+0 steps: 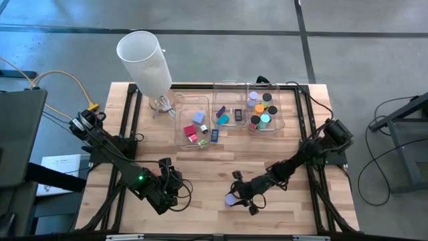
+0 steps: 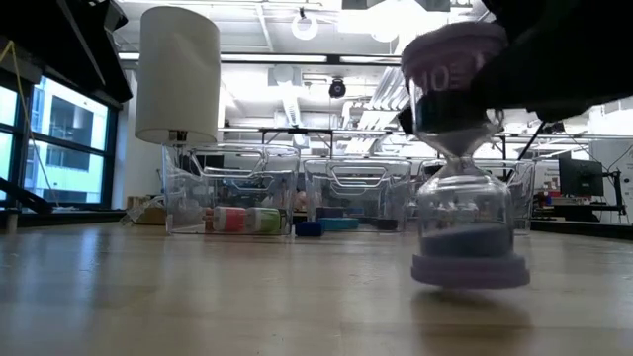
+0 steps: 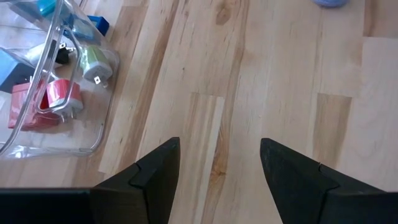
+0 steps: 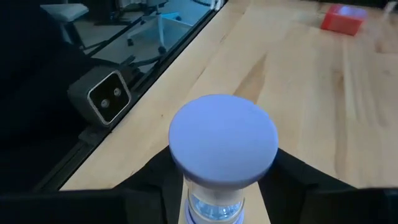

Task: Pick & Place Office items
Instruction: Put the violet hourglass into the right transparent bin

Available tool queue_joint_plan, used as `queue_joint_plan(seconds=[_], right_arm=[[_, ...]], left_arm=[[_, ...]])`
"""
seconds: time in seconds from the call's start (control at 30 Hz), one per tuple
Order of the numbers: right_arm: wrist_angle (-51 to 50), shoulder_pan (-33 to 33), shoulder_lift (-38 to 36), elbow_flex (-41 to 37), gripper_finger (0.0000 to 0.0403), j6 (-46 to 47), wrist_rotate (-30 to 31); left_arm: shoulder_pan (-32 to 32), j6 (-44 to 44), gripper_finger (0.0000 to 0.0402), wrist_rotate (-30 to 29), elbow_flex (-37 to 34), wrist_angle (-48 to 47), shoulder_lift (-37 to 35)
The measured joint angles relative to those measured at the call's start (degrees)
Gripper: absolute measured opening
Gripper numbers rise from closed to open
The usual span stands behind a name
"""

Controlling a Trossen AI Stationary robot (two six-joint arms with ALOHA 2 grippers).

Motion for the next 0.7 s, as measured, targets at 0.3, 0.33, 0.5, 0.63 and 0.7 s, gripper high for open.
queue_joint_plan(seconds=[0.3, 0.33, 0.5, 0.63, 0.7], right_arm=[[-17.1, 2.7, -11.4, 0.0, 0.0155, 6.3, 14.6], [-19.3, 3.0, -13.5, 0.0, 0.0155, 7.5, 16.6], [-32.0, 5.3, -24.2, 0.0, 0.0156, 12.6, 31.5], [-42.8, 7.0, -31.9, 0.0, 0.0156, 17.3, 44.8], [-50.2, 7.4, -35.2, 0.0, 0.0156, 21.0, 51.3]], left_arm=[[0.0, 0.0, 0.0214, 0.0, 0.0, 0.0, 0.0], [0.0, -0.1, 0.0214, 0.0, 0.0, 0.0, 0.0], [0.0, -0.1, 0.0214, 0.0, 0.0, 0.0, 0.0], [0.0, -0.1, 0.0214, 0.1, 0.0, 0.0, 0.0], [0.0, -0.2, 0.0214, 0.1, 0.0, 0.0, 0.0]])
